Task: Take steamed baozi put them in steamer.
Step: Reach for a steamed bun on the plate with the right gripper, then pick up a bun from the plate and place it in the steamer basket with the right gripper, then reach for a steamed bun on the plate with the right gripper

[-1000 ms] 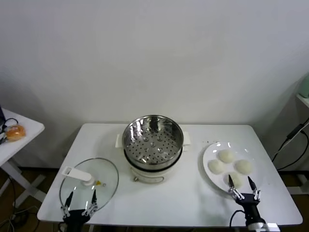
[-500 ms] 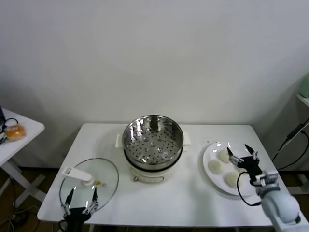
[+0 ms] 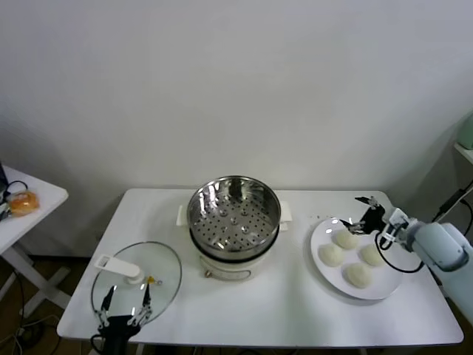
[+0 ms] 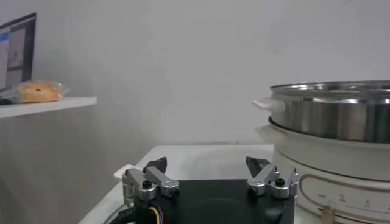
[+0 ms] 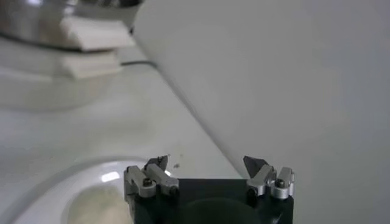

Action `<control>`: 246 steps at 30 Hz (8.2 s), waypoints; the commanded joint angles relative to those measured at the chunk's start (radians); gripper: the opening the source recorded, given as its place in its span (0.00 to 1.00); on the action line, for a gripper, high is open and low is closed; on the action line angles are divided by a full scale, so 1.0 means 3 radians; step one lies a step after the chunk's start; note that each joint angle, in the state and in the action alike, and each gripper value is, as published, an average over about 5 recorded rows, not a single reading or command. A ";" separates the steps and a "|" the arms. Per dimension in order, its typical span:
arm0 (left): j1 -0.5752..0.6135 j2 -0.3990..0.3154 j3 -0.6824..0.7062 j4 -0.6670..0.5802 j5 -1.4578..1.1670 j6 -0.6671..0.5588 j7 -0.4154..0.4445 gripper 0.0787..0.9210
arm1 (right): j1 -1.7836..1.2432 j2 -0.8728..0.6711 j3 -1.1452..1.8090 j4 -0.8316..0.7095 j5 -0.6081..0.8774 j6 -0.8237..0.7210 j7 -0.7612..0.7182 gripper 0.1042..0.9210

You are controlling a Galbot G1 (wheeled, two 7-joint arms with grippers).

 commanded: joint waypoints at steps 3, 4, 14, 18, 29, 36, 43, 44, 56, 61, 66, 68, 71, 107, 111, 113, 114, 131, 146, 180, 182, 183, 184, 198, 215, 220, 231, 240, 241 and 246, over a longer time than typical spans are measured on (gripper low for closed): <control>0.0017 0.0018 0.0014 -0.0009 0.0053 -0.0020 0.0001 0.88 | 0.2023 -0.0172 -0.2144 -0.0932 -0.0276 0.0510 -0.1220 0.88; 0.0019 0.0014 0.0020 -0.0011 0.0054 -0.0021 0.0001 0.88 | 0.2210 -0.0087 -0.2376 -0.1046 -0.0220 0.0568 -0.1293 0.88; 0.0059 -0.0003 0.0018 -0.0030 0.0071 -0.0049 0.0004 0.88 | 0.2861 0.0543 -0.3398 -0.1782 -0.0255 0.0780 -0.1588 0.88; 0.0063 -0.0010 0.0003 -0.0021 0.0070 -0.0057 0.0006 0.88 | 0.2839 0.0754 -0.3445 -0.1976 -0.0279 0.0869 -0.1678 0.88; 0.0052 -0.0004 -0.0056 0.0033 0.0069 -0.0083 0.0010 0.88 | 0.2600 0.1186 -0.3271 -0.2460 -0.0472 0.1080 -0.1700 0.88; 0.0062 0.0015 -0.0079 0.0053 0.0076 -0.0093 0.0012 0.88 | 0.2374 0.1321 -0.3035 -0.2680 -0.0606 0.1152 -0.1666 0.88; 0.0065 0.0032 -0.0081 0.0060 0.0095 -0.0088 0.0017 0.88 | 0.2200 0.1360 -0.2836 -0.2786 -0.0721 0.1191 -0.1661 0.88; 0.0064 0.0034 -0.0081 0.0063 0.0096 -0.0088 0.0017 0.88 | 0.2190 0.1365 -0.2817 -0.2799 -0.0733 0.1199 -0.1655 0.88; 0.0051 0.0043 -0.0074 0.0080 0.0116 -0.0118 0.0018 0.88 | 0.2168 0.1511 -0.2638 -0.2992 -0.0819 0.1287 -0.1495 0.83; 0.0051 0.0042 -0.0075 0.0080 0.0125 -0.0129 0.0015 0.88 | 0.2145 0.1514 -0.2652 -0.2937 -0.0811 0.1281 -0.1493 0.75; 0.0053 0.0039 -0.0077 0.0070 0.0128 -0.0129 0.0014 0.88 | 0.2150 0.1513 -0.2658 -0.2937 -0.0842 0.1289 -0.1506 0.69; 0.0052 0.0039 -0.0079 0.0063 0.0127 -0.0127 0.0012 0.88 | 0.2183 0.1509 -0.2667 -0.2929 -0.0834 0.1297 -0.1512 0.67; 0.0054 0.0038 -0.0083 0.0049 0.0124 -0.0125 0.0009 0.88 | 0.2298 0.1492 -0.2744 -0.2878 -0.0761 0.1323 -0.1535 0.66; 0.0068 -0.0004 -0.0062 0.0009 0.0165 -0.0183 -0.0012 0.88 | 0.4015 0.2856 -0.4133 -0.1769 -0.0250 0.3586 -0.1302 0.66; 0.0079 0.0000 -0.0063 -0.0004 0.0162 -0.0190 -0.0013 0.88 | 0.3805 0.2926 -0.4123 -0.1855 -0.0505 0.3614 -0.1330 0.66; 0.0080 0.0001 -0.0062 -0.0002 0.0162 -0.0195 -0.0013 0.88 | 0.3722 0.2934 -0.4089 -0.1894 -0.0671 0.3630 -0.1346 0.66; 0.0079 0.0001 -0.0061 0.0000 0.0162 -0.0196 -0.0013 0.88 | 0.3683 0.2938 -0.4069 -0.1920 -0.0743 0.3639 -0.1351 0.66; 0.0060 0.0002 -0.0063 0.0036 0.0173 -0.0225 -0.0014 0.88 | 0.3335 0.3185 -0.3566 -0.2627 -0.1398 0.3786 -0.1264 0.66; 0.0047 0.0012 -0.0066 0.0052 0.0177 -0.0259 -0.0017 0.88 | 0.3231 0.3335 -0.3444 -0.2862 -0.1523 0.3786 -0.1121 0.79; 0.0099 0.0011 -0.0057 -0.0003 0.0204 -0.0197 -0.0014 0.88 | 0.5149 0.0893 -0.6266 -0.0723 0.1174 0.0986 -0.0854 0.88; 0.0097 0.0020 -0.0066 0.0012 0.0209 -0.0201 -0.0015 0.88 | 0.5116 0.0739 -0.6346 -0.0557 0.1202 0.0740 -0.0766 0.88; 0.0095 0.0024 -0.0070 0.0019 0.0211 -0.0202 -0.0015 0.88 | 0.5074 0.0655 -0.6357 -0.0485 0.1206 0.0619 -0.0719 0.88; 0.0094 0.0028 -0.0073 0.0024 0.0213 -0.0202 -0.0015 0.88 | 0.5031 0.0585 -0.6362 -0.0427 0.1210 0.0518 -0.0680 0.88; 0.0123 0.0057 -0.0079 0.0045 0.0252 -0.0198 -0.0012 0.88 | 0.3721 0.0186 -0.5490 -0.0282 0.1365 -0.0242 -0.0345 0.88; 0.0144 0.0060 -0.0108 0.0054 0.0271 -0.0192 -0.0008 0.88 | 0.2951 0.0611 -0.4591 -0.0936 0.1334 -0.0226 -0.0365 0.88; 0.0145 0.0061 -0.0119 0.0060 0.0274 -0.0194 -0.0007 0.88 | 0.2842 0.0739 -0.4495 -0.1097 0.1294 -0.0170 -0.0424 0.88; 0.0144 0.0064 -0.0137 0.0075 0.0271 -0.0195 -0.0008 0.88 | 0.2802 0.0919 -0.4465 -0.1318 0.1175 -0.0042 -0.0600 0.87; 0.0136 0.0065 -0.0139 0.0071 0.0269 -0.0191 -0.0008 0.88 | 0.2830 0.0970 -0.4480 -0.1408 0.1125 0.0035 -0.0727 0.77; 0.0137 0.0065 -0.0141 0.0072 0.0270 -0.0193 -0.0008 0.88 | 0.2839 0.0974 -0.4486 -0.1413 0.1123 0.0044 -0.0743 0.76; 0.0138 0.0065 -0.0150 0.0068 0.0271 -0.0196 -0.0010 0.88 | 0.2908 0.0979 -0.4529 -0.1408 0.1129 0.0081 -0.0811 0.72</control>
